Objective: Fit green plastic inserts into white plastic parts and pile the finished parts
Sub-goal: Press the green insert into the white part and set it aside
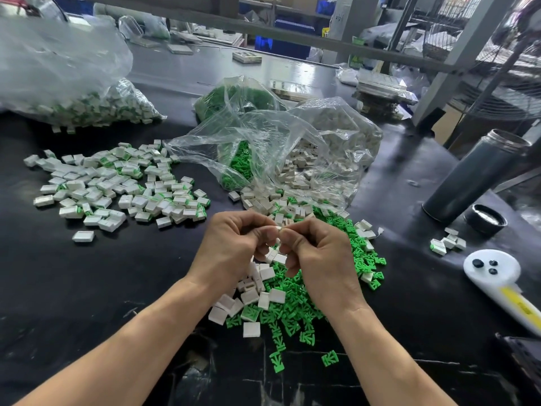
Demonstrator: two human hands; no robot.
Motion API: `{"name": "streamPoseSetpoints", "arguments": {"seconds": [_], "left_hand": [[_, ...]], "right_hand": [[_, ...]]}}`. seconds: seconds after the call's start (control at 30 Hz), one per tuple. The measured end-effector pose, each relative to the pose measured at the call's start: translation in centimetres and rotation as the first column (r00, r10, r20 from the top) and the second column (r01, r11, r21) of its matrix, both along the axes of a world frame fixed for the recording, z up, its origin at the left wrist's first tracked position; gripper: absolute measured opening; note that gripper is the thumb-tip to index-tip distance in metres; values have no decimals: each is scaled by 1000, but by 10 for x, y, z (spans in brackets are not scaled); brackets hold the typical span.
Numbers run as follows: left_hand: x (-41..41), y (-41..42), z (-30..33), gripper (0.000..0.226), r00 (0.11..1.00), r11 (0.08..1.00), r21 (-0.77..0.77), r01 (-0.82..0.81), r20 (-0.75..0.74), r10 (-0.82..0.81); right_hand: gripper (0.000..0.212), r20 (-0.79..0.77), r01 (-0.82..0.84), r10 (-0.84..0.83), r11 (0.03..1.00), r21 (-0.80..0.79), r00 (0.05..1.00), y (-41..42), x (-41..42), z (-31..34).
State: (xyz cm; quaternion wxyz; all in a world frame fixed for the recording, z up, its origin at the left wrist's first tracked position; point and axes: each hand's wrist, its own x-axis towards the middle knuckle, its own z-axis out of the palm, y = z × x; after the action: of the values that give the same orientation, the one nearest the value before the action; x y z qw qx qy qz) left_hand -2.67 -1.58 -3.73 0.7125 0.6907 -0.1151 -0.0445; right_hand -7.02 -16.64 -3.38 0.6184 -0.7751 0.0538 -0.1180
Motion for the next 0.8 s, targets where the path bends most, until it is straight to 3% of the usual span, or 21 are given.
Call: {"name": "streamPoseSetpoints", "arguments": {"seconds": [0.13,0.27,0.43,0.6,0.8], "left_hand": [[0,-2,2,7,1000,999,-25,28,-13,-29],[2,4,3,15,999,999,-13,35,20,-35],[4,2,4,11,997,999,3,43,60,-43],[2,-2,4,9,993,998,15,54,101,-55],[-2,-7,2,10,989,994,-6,106,103,-105]], "right_hand": [[9,-11,-22,24,988,154,1000,-6,3,6],[11,-4,-37,39,985,170,999,-2,5,6],[37,-8,-16,18,968,250,1000,-1,7,7],[60,-78,-62,81,973,221,994,5,9,8],[66,-77,-119,138,970,210,987,17,9,7]]}}
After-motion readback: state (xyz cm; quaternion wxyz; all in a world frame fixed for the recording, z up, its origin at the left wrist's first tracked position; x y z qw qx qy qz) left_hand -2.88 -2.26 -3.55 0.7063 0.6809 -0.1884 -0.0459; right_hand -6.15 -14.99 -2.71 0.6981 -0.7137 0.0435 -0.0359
